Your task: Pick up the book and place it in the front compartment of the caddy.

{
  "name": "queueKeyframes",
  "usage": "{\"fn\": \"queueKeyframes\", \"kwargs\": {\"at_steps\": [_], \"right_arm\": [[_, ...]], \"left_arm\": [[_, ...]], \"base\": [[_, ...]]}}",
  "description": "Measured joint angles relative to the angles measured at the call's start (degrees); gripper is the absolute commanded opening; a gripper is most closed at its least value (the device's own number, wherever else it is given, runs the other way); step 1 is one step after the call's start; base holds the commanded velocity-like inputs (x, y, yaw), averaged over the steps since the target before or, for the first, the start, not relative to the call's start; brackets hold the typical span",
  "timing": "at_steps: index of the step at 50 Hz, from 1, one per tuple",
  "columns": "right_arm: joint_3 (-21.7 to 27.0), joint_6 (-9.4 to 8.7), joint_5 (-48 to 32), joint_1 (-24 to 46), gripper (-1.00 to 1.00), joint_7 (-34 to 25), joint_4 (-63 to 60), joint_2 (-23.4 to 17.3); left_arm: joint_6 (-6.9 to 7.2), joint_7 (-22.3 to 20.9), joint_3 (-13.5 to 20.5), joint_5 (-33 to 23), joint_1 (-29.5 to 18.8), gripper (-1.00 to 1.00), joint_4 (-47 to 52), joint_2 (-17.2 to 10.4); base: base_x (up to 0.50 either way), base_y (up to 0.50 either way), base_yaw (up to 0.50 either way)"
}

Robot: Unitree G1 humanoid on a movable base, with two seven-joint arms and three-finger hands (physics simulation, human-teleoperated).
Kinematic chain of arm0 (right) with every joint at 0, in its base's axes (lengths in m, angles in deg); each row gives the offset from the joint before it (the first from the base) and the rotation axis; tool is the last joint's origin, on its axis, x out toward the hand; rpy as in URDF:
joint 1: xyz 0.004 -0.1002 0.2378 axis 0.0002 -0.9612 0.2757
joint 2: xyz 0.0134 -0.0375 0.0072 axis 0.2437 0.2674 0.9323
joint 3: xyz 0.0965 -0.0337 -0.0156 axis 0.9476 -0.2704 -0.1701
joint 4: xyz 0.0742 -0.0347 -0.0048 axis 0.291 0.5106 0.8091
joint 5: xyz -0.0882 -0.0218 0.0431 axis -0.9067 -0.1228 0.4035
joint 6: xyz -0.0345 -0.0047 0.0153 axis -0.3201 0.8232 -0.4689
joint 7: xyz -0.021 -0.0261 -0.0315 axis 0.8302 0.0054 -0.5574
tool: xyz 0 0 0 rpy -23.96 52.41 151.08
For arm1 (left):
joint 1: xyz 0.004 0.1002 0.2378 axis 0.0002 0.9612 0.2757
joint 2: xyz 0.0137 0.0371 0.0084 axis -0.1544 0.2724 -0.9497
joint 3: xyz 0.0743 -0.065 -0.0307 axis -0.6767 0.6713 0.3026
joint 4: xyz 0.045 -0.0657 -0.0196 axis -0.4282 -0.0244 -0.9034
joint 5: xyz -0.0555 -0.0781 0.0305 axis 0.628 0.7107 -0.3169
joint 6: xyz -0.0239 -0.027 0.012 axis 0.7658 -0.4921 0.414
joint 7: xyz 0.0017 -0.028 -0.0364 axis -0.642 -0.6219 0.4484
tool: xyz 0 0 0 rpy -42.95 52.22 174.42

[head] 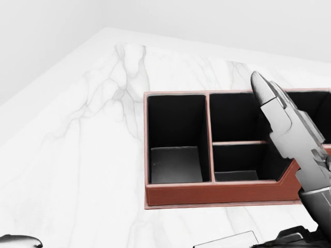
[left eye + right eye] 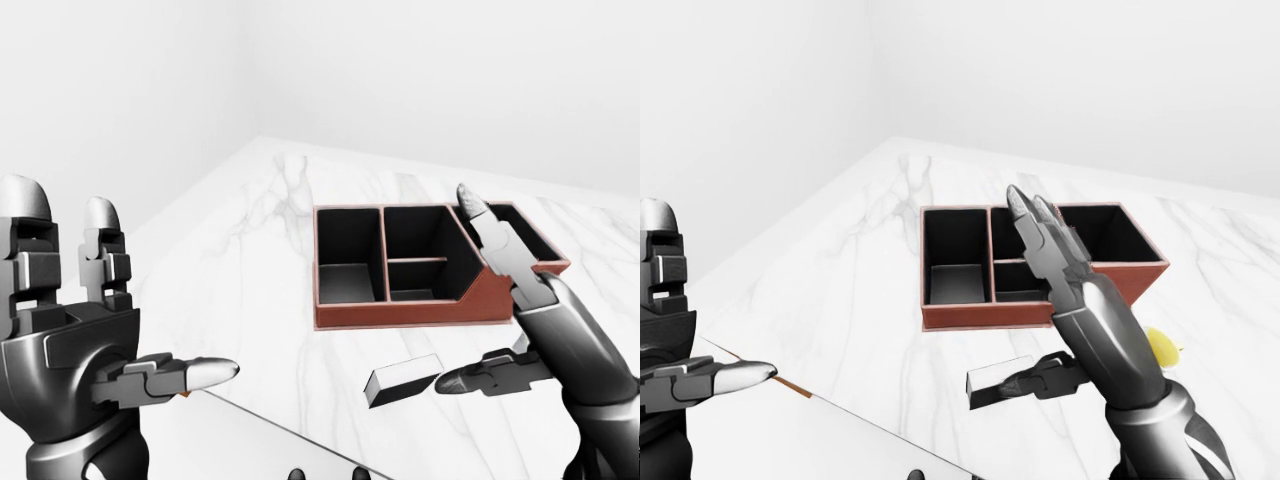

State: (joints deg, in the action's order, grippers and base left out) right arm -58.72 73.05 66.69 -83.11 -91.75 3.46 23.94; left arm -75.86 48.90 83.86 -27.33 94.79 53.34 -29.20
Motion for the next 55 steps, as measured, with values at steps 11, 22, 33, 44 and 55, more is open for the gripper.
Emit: {"fn": "queueKeyframes", "kwargs": {"at_steps": [11, 22, 33, 44, 55], "right_arm": [[5.4, 0.0, -18.5, 3.5, 1.0, 0.0, 0.0, 2.4], [7.0, 0.0, -27.5, 3.9, 1.0, 0.0, 0.0, 1.5], [9.0, 0.0, -33.5, 4.9, 1.0, 0.0, 0.0, -0.2], [10.5, 0.0, -35.6, 4.1, 1.0, 0.0, 0.0, -3.1], [8.7, 0.0, -36.8, 1.9, 1.0, 0.0, 0.0, -2.8]], "left_arm": [[0.0, -0.4, -0.2, -0.3, 0.3, 1.0, 0.4, 0.2], [0.0, -0.4, -0.2, -0.4, 0.4, 1.0, 0.7, 0.3], [0.0, -0.3, -0.6, -0.6, 0.6, 1.0, 1.0, 0.3], [0.0, -0.2, -1.1, -0.8, 0.8, 1.0, 1.4, 0.4], [0.0, -0.2, -1.5, -1.0, 1.0, 1.0, 1.8, 0.5]], "base": [[0.0, 0.0, 0.0], [0.0, 0.0, 0.0], [0.0, 0.0, 0.0], [0.0, 0.0, 0.0], [0.0, 0.0, 0.0]]}}
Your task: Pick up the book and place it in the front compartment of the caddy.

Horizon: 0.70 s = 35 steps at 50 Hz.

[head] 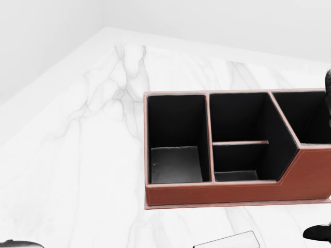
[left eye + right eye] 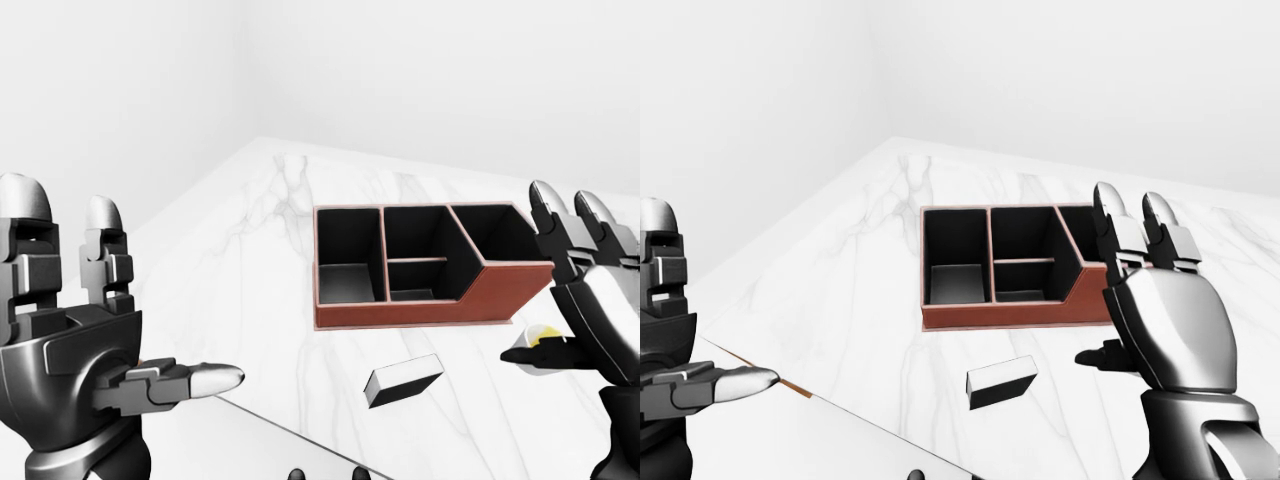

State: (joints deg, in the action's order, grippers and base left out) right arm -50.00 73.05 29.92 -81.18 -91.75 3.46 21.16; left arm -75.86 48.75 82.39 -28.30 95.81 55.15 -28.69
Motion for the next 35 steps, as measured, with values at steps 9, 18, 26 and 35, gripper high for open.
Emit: {"fn": "queueKeyframes", "kwargs": {"at_steps": [9, 18, 26, 35], "right_arm": [[-2.9, 0.0, -0.6, -1.1, 1.0, 0.0, 0.0, 0.3], [-6.9, 0.0, -2.1, -1.8, 1.0, 0.0, 0.0, 0.3], [-9.3, 0.0, -3.0, -2.8, 1.0, 0.0, 0.0, 0.8], [-11.0, 0.0, -2.9, -4.7, 1.0, 0.0, 1.0, 2.8]], "left_arm": [[0.0, 0.2, -0.1, -0.1, -0.1, 1.0, 0.3, 0.0], [0.0, 0.3, -0.2, -0.2, -0.4, 1.0, 0.4, -0.1], [0.0, 0.5, -0.3, -0.2, -0.7, 1.0, 0.5, -0.3], [0.0, 0.5, -0.2, -0.2, -0.6, 1.0, 0.8, -0.3]], "base": [[0.0, 0.0, 0.0], [0.0, 0.0, 0.0], [0.0, 0.0, 0.0], [0.0, 0.0, 0.0]]}}
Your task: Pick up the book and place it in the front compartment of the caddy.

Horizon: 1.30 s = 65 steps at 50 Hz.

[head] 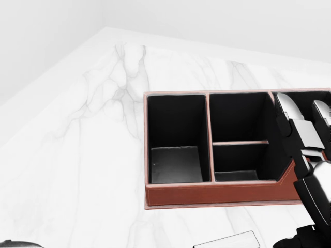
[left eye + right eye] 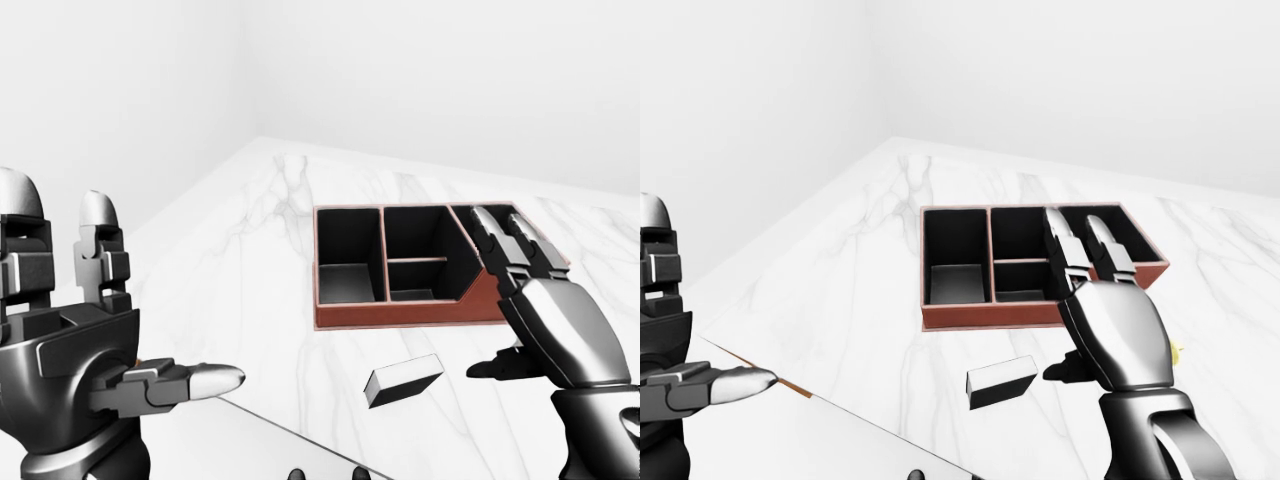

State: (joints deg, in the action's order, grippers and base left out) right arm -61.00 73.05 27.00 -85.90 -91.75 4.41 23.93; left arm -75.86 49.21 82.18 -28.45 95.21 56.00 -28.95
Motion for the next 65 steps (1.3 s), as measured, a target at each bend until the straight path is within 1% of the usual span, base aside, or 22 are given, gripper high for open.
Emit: {"fn": "queueKeyframes", "kwargs": {"at_steps": [12, 26, 42, 55, 65], "right_arm": [[-2.1, 0.0, 0.4, -2.0, 1.0, 0.0, 2.3, 1.4], [-3.6, 0.0, 2.3, -5.2, 1.0, 0.0, 6.8, 2.0], [-4.3, 0.0, 3.9, -7.3, 1.0, 0.0, 12.4, 1.9], [-5.9, 0.0, 3.5, -7.4, 1.0, 0.0, 14.7, 1.4], [-7.8, 0.0, 2.6, -7.6, 1.0, 0.0, 16.0, 1.2]], "left_arm": [[0.0, -0.2, 0.0, 0.1, 0.4, 1.0, 0.0, 0.2], [0.0, -0.3, -0.3, 0.0, 0.7, 1.0, -0.5, 0.3], [0.0, -0.4, -0.6, 0.0, 1.2, 1.0, -0.8, 0.4], [0.0, -0.5, -0.6, 0.0, 1.3, 1.0, -0.9, 0.5], [0.0, -0.5, 0.2, 0.5, 0.6, 1.0, -0.9, 0.2]], "base": [[0.0, 0.0, 0.0], [0.0, 0.0, 0.0], [0.0, 0.0, 0.0], [0.0, 0.0, 0.0], [0.0, 0.0, 0.0]]}}
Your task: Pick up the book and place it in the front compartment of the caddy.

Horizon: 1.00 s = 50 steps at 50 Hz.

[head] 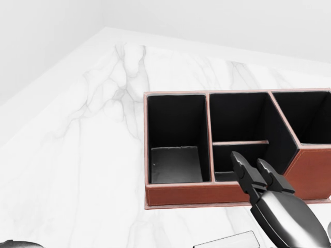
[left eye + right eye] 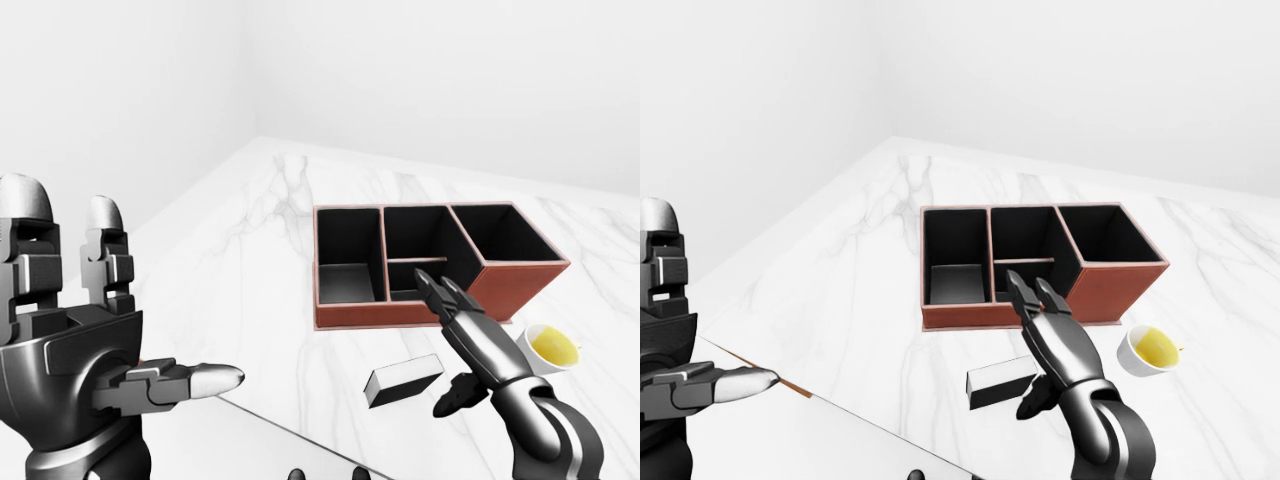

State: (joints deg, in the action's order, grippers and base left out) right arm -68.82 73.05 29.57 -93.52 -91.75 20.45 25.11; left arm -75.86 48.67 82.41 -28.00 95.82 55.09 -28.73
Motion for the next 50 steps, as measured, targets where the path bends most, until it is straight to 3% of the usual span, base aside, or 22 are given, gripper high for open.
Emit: {"fn": "queueKeyframes", "kwargs": {"at_steps": [24, 50], "right_arm": [[-3.2, 0.0, -0.1, 0.6, 1.0, 0.0, 5.8, -1.1], [-2.9, 0.0, -0.3, 2.2, 1.0, 0.0, 11.6, -2.5]], "left_arm": [[0.0, -0.2, 0.1, 0.2, 0.1, 1.0, -0.5, 0.1], [0.0, -0.9, 0.5, 0.5, 1.3, 1.0, -1.3, 0.5]], "base": [[0.0, 0.0, 0.0], [0.0, 0.0, 0.0]]}}
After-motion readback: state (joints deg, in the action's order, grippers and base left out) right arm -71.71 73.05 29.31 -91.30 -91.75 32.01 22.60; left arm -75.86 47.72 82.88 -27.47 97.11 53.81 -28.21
